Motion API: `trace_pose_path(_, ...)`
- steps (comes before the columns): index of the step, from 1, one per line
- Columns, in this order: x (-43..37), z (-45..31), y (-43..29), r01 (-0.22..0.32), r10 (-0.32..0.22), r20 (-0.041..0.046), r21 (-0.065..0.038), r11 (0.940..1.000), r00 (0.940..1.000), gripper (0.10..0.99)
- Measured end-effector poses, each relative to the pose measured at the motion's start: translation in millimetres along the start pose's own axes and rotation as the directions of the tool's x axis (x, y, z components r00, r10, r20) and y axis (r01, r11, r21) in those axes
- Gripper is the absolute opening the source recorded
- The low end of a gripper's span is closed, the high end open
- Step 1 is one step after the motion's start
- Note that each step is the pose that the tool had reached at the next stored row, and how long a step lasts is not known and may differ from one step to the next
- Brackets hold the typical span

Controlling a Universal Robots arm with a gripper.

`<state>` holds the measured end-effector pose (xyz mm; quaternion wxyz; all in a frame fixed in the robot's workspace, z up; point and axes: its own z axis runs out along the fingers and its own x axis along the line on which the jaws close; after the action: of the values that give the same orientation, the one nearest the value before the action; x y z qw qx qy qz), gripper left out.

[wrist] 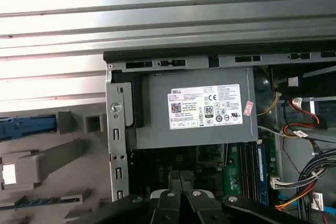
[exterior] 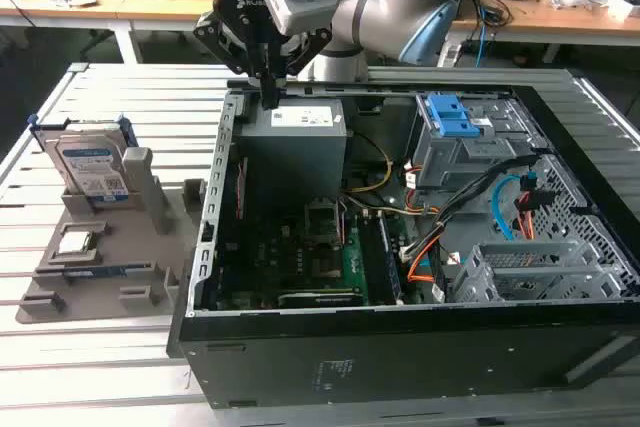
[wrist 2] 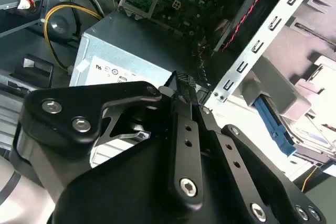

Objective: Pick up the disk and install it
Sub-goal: 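Reach for the disk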

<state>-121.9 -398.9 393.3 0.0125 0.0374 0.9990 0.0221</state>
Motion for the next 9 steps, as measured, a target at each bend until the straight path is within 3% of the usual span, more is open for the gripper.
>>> trace_pose_path(1, 1.8, -0.1, -0.2, 0.000, 0.000, 0.0000, 0.000, 1.0000, 1.0000, 0.106)
trace_pose_path(2, 9.9, -0.3, -0.7, 0.000, 0.000, 0.0000, 0.000, 1.0000, 1.0000, 0.106)
trace_pose_path(3, 13.0, -0.4, -1.0, 0.000, 0.000, 0.0000, 0.000, 1.0000, 1.0000, 0.106)
trace_pose_path(9, 23.0, -0.6, -1.7, 0.000, 0.000, 0.0000, 0.000, 1.0000, 1.0000, 0.106)
